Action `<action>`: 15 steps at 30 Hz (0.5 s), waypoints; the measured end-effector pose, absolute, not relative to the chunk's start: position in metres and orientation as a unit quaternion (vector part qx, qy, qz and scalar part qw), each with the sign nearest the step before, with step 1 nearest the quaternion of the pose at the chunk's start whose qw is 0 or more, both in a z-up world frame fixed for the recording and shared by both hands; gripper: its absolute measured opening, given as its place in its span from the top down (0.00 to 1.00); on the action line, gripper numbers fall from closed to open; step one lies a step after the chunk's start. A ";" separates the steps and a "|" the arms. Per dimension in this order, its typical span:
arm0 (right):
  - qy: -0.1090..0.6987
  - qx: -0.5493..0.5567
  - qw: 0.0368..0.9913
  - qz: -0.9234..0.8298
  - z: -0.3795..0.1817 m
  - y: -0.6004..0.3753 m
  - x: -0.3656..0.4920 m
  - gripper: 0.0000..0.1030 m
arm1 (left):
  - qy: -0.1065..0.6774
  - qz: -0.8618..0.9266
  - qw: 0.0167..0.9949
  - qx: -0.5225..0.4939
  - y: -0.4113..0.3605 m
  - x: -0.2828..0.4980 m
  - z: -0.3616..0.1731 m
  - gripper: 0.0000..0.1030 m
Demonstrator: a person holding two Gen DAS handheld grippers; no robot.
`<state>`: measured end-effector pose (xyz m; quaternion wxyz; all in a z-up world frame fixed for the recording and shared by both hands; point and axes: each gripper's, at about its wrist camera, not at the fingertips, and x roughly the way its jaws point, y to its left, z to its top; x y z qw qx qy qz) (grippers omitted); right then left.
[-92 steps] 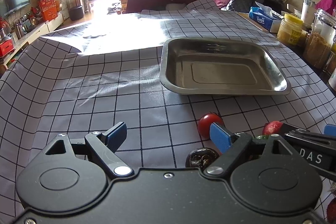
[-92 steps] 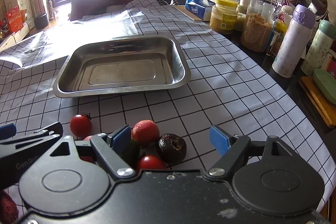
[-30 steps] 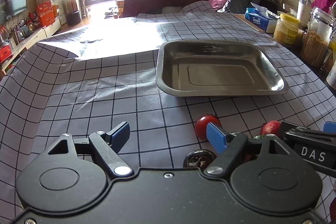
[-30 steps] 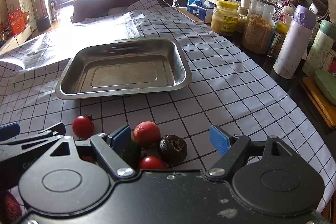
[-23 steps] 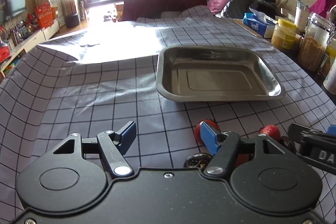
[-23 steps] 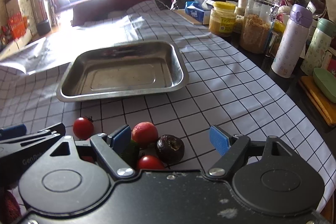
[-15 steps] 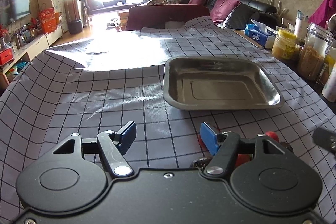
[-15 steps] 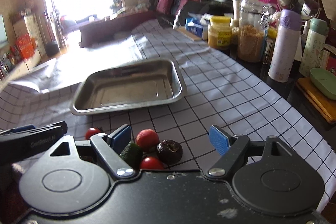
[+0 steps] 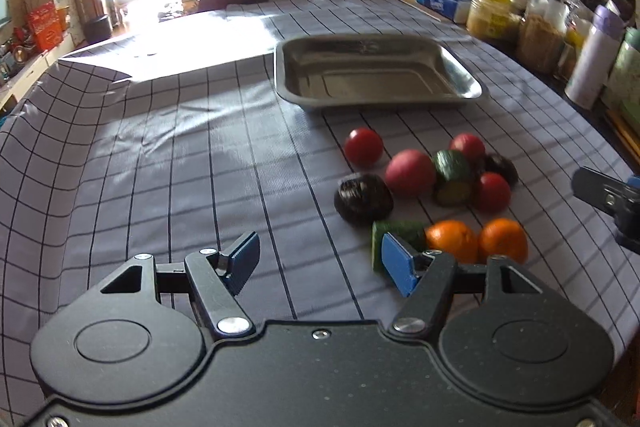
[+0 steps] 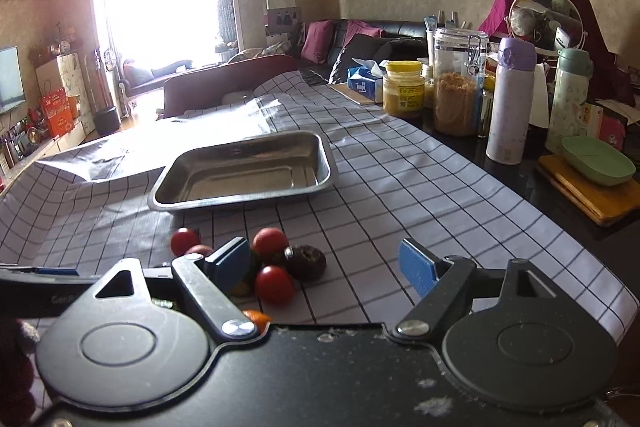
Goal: Organize fruits
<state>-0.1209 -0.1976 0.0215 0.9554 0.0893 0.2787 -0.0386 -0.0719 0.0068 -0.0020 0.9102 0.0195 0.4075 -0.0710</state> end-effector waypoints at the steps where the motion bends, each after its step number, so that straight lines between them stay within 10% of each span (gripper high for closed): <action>1: 0.280 0.091 0.955 -0.037 0.020 -0.198 -0.122 0.19 | 0.410 -0.075 0.909 0.020 0.007 -0.075 -0.002 0.33; 15: 0.298 0.086 0.951 0.002 0.001 -0.188 -0.149 0.21 | 0.394 -0.075 0.915 0.039 -0.001 -0.100 -0.005 0.32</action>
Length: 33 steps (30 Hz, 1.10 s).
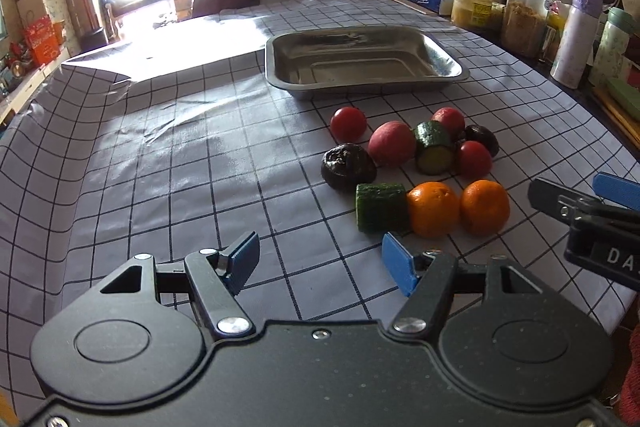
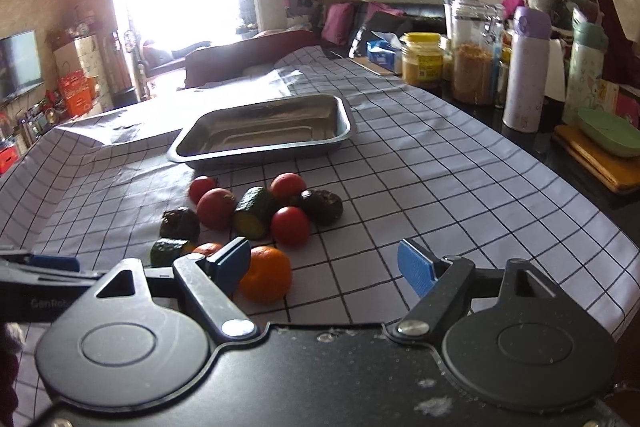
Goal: Organize fruits
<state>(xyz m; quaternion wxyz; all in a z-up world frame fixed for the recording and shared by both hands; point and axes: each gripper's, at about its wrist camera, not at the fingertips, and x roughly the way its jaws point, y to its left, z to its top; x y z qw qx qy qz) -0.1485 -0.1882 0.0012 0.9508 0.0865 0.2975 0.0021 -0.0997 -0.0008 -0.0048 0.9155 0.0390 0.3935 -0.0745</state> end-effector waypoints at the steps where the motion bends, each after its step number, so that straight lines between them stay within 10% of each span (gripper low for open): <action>1: 0.297 0.084 0.951 0.001 0.001 -0.187 -0.149 0.21 | 0.394 -0.075 0.915 0.040 -0.002 -0.100 -0.005 0.32; 9: 0.310 0.064 0.948 0.004 -0.004 -0.180 -0.142 0.28 | 0.403 -0.072 0.911 0.040 -0.003 -0.094 -0.010 0.32; 11: 0.310 0.056 0.949 0.003 -0.006 -0.180 -0.139 0.71 | 0.405 -0.075 0.910 0.042 -0.004 -0.093 -0.011 0.32; 13: 0.330 0.067 0.942 0.010 -0.010 -0.181 -0.133 0.86 | 0.406 -0.080 0.909 0.045 -0.005 -0.093 -0.011 0.32; 33: 0.343 0.109 0.931 0.063 -0.015 -0.196 -0.119 0.80 | 0.408 -0.124 0.903 0.054 -0.018 -0.081 -0.007 0.55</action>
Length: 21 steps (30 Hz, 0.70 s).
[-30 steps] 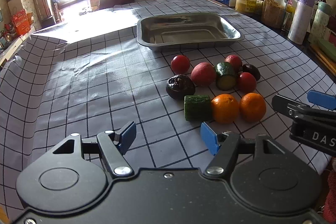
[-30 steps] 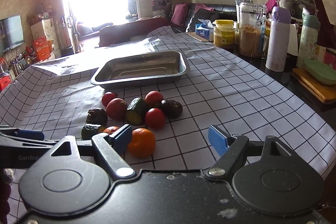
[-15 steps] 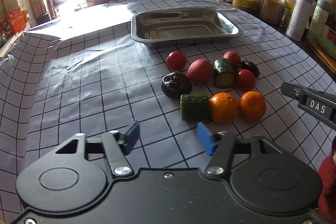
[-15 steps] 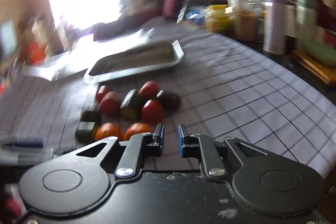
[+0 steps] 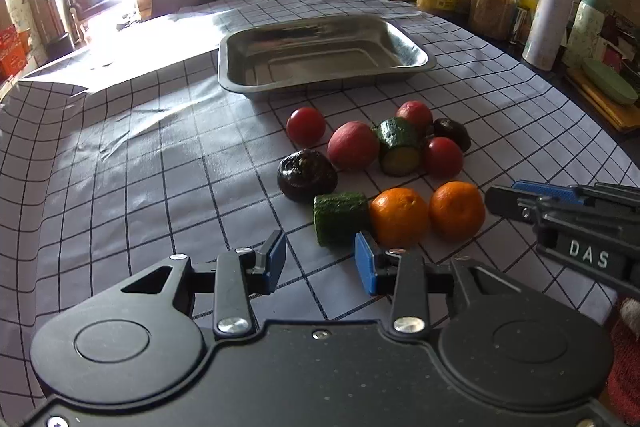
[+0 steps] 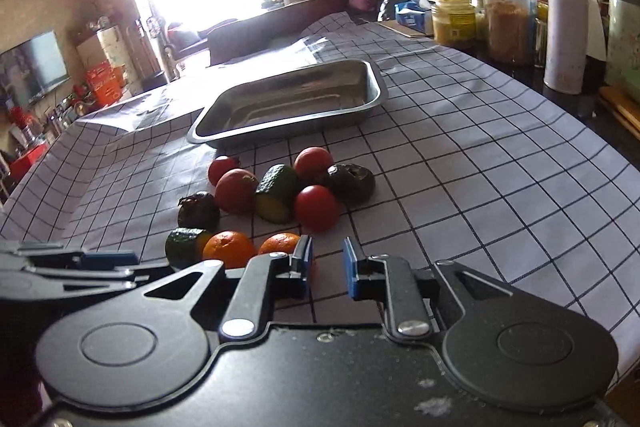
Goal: Organize fruits
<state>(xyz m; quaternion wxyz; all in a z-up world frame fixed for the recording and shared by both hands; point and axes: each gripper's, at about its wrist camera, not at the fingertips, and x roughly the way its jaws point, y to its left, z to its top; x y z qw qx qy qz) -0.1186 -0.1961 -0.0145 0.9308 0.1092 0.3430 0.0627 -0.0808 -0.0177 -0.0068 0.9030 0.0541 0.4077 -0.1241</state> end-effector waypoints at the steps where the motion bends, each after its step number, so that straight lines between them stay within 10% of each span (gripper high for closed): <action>1: 0.343 0.107 0.931 0.069 -0.014 -0.196 -0.120 0.76 | 0.407 -0.125 0.903 0.054 -0.018 -0.080 -0.007 0.55; 21: 0.351 0.029 0.930 0.108 -0.021 -0.172 -0.115 0.56 | 0.428 -0.135 0.893 0.041 -0.021 -0.059 -0.016 0.48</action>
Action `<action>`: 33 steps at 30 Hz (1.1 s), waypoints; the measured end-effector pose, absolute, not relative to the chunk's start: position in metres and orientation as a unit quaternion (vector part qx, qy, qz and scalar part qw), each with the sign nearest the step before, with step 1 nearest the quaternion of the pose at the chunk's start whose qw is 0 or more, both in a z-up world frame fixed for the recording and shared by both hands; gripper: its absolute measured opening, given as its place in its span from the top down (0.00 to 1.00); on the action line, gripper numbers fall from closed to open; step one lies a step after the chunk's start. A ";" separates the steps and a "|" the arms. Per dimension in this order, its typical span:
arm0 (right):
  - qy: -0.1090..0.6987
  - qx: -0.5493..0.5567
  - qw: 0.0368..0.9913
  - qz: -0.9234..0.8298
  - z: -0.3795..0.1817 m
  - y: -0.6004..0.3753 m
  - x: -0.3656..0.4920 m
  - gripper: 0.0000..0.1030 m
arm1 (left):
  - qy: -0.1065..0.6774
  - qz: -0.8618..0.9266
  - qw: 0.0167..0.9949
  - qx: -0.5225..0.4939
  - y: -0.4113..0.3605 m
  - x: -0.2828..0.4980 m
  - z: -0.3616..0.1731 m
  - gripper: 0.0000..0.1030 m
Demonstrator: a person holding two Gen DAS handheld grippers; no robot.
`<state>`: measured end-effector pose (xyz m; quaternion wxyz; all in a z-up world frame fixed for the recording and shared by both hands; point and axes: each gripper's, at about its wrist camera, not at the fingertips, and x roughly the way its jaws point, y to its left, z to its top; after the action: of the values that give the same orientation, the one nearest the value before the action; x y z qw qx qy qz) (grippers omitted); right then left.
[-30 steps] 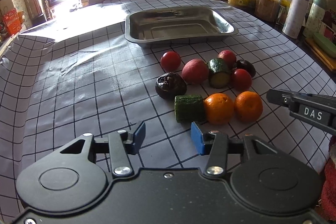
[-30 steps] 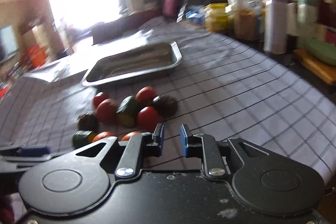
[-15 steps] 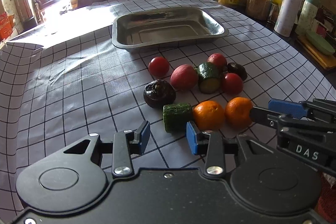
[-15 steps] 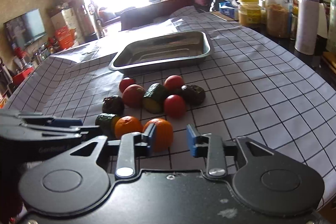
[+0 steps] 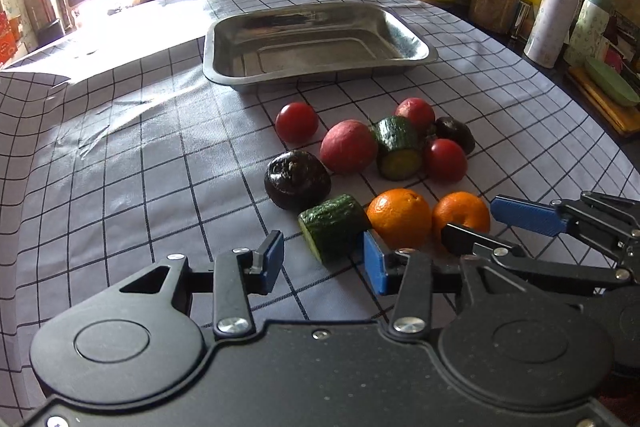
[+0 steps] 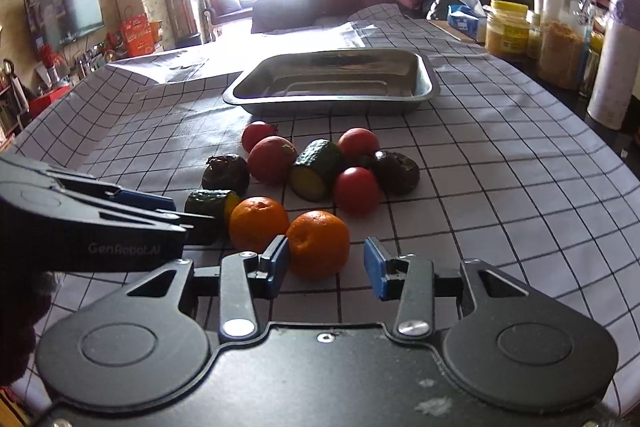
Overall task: Organize fruits
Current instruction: 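Grasp a green cucumber slice with the left tool while the right tool grasps an orange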
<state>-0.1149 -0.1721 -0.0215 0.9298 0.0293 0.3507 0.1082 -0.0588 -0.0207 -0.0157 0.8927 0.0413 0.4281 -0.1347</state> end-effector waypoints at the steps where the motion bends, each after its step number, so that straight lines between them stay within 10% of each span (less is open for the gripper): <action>1: 0.350 0.026 0.930 0.109 -0.021 -0.171 -0.115 0.56 | 0.428 -0.135 0.893 0.039 -0.020 -0.058 -0.015 0.48; 33: 0.370 0.010 0.923 0.105 -0.034 -0.161 -0.102 0.55 | 0.449 -0.131 0.884 0.019 -0.021 -0.036 -0.024 0.42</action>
<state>-0.1024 -0.1609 -0.0335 0.9230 0.0098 0.3699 0.1054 -0.0365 -0.0215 -0.0245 0.8837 0.0192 0.4488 -0.1311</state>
